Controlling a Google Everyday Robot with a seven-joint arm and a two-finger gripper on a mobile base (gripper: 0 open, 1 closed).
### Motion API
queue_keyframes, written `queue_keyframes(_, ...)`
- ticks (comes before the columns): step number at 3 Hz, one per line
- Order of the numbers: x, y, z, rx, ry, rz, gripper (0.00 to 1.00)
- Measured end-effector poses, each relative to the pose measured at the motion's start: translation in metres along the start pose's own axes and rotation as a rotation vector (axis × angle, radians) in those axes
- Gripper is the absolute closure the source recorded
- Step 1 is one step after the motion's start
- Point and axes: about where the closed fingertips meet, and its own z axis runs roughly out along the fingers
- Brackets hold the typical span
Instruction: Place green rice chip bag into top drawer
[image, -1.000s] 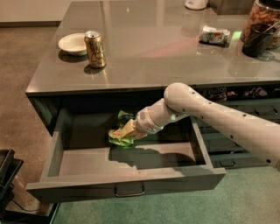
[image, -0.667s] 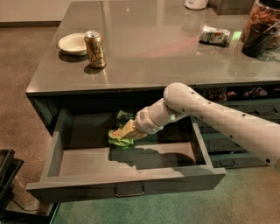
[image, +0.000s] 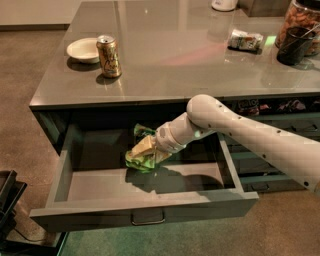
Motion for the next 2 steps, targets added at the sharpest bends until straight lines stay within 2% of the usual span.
queue_keyframes(1, -0.0001, -0.0001, 0.0002, 0.0, 0.0, 0.0, 0.0)
queue_keyframes(2, -0.0001, -0.0001, 0.0002, 0.0, 0.0, 0.0, 0.0)
